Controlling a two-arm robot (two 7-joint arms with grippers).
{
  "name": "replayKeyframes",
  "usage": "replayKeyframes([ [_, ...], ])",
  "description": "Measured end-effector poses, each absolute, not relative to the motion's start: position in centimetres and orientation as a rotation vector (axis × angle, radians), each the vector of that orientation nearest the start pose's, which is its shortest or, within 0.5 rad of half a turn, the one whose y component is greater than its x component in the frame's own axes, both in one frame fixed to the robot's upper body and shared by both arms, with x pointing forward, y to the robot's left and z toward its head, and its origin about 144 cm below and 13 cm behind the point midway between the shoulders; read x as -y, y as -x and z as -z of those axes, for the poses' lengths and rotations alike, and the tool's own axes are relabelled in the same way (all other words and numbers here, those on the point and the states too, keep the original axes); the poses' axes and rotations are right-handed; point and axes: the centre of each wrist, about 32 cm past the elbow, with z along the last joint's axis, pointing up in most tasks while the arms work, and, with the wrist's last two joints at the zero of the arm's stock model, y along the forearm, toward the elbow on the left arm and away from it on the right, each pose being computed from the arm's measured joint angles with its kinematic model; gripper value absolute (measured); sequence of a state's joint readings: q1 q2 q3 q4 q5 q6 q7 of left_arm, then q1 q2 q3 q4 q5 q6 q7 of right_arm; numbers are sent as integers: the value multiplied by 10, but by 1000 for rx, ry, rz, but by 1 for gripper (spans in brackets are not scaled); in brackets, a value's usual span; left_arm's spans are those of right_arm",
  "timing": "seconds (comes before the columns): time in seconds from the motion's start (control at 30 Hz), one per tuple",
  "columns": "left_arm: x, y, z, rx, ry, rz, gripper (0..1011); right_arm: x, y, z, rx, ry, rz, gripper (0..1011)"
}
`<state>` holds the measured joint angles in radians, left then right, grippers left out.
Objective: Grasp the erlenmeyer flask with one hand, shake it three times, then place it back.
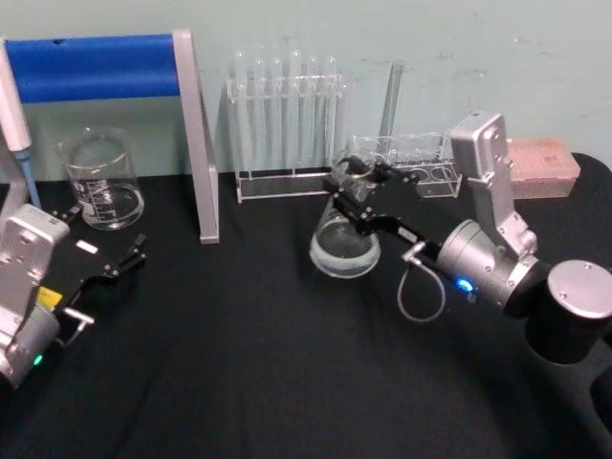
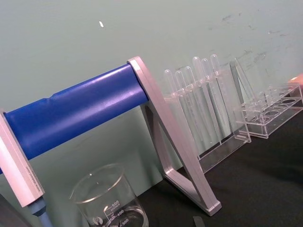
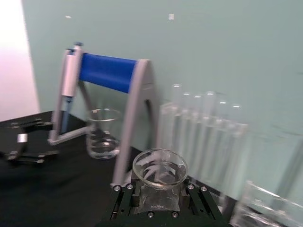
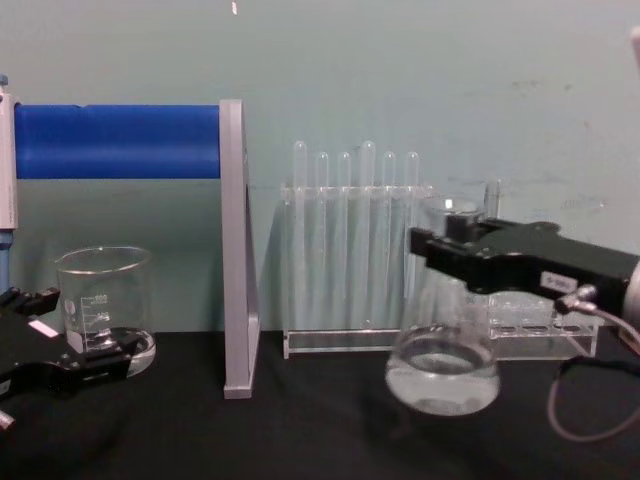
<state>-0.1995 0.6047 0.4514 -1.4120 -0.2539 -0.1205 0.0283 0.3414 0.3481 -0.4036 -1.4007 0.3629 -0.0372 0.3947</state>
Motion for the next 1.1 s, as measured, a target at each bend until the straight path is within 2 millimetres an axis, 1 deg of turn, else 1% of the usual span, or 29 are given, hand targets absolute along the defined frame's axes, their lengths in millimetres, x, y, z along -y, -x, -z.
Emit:
replayKeyframes([
  [0.03,-310,-489,-1140,285,-304,-1248,1001,229,-536,-1188,105,13,864,450],
  [0.23,-310,-489,-1140,285,-304,-1248,1001,243,-542,-1189,114,13,940,450],
  [0.53,-310,-489,-1140,285,-304,-1248,1001,254,-545,-1190,118,10,992,450],
  [0.8,-310,-489,-1140,285,-304,-1248,1001,251,-544,-1189,113,6,979,450],
  [1.1,-310,-489,-1140,285,-305,-1248,1001,233,-537,-1188,100,8,882,450],
])
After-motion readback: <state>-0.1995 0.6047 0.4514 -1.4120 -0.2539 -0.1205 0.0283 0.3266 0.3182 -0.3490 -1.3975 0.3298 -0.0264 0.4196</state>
